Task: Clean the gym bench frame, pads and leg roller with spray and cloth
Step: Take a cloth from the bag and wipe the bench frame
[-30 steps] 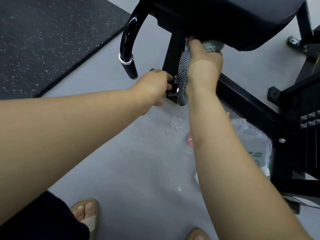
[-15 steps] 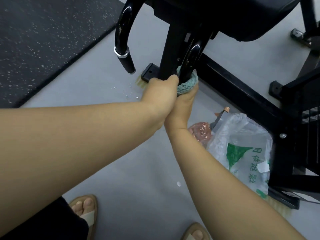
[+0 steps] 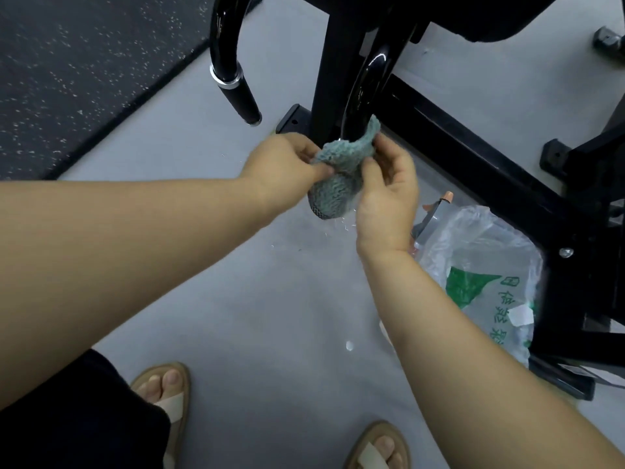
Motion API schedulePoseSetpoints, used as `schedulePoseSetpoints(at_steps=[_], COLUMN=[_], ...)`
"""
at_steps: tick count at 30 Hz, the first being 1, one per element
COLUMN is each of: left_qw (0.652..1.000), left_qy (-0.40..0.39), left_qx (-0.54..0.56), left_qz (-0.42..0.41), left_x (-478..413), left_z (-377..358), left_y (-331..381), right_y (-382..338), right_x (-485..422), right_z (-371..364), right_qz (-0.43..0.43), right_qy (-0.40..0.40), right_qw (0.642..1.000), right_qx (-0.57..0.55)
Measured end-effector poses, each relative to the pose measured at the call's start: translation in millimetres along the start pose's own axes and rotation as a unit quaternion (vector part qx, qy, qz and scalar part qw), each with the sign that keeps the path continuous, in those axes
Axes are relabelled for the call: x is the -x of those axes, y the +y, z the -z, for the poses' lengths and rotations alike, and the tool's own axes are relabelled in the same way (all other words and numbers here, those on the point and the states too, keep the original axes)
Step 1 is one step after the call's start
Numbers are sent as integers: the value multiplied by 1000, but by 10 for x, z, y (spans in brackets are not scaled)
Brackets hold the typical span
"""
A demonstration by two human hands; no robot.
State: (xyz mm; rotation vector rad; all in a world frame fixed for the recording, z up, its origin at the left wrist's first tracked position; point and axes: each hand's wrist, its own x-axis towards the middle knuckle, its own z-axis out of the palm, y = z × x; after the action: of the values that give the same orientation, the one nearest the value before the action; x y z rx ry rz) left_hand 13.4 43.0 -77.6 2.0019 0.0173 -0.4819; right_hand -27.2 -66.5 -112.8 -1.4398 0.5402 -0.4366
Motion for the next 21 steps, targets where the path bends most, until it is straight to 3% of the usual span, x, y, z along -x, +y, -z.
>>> schedulePoseSetpoints(at_steps=[3, 6, 8, 11, 13, 17, 19, 21], left_qw=[994, 985, 973, 922, 891, 908, 910, 916], left_qy=[105, 138, 120, 12, -37, 39, 34, 10], left_qx=[-6, 100, 196, 376, 442, 405, 403, 392], left_qz=[-22, -15, 20, 95, 100, 100, 92, 85], left_x=[-107, -205, -168, -91, -156, -348, -449, -509], left_z=[65, -61, -236, -423, -488, -591, -655, -665], left_y=[-38, -9, 62, 246, 289, 177, 67, -24], right_y=[-39, -3, -7, 8, 12, 47, 102, 78], right_x=[-52, -54, -52, -81, -134, -218, -288, -362], right_z=[0, -53, -48, -9, 25, 48, 47, 13], right_qz=[39, 43, 34, -3, -31, -17, 5, -13], right_qy=[8, 1, 15, 23, 26, 48, 53, -6], right_qw=[999, 998, 999, 1000, 999, 998, 995, 992], right_qx=[13, 35, 24, -2, -17, 23, 78, 127])
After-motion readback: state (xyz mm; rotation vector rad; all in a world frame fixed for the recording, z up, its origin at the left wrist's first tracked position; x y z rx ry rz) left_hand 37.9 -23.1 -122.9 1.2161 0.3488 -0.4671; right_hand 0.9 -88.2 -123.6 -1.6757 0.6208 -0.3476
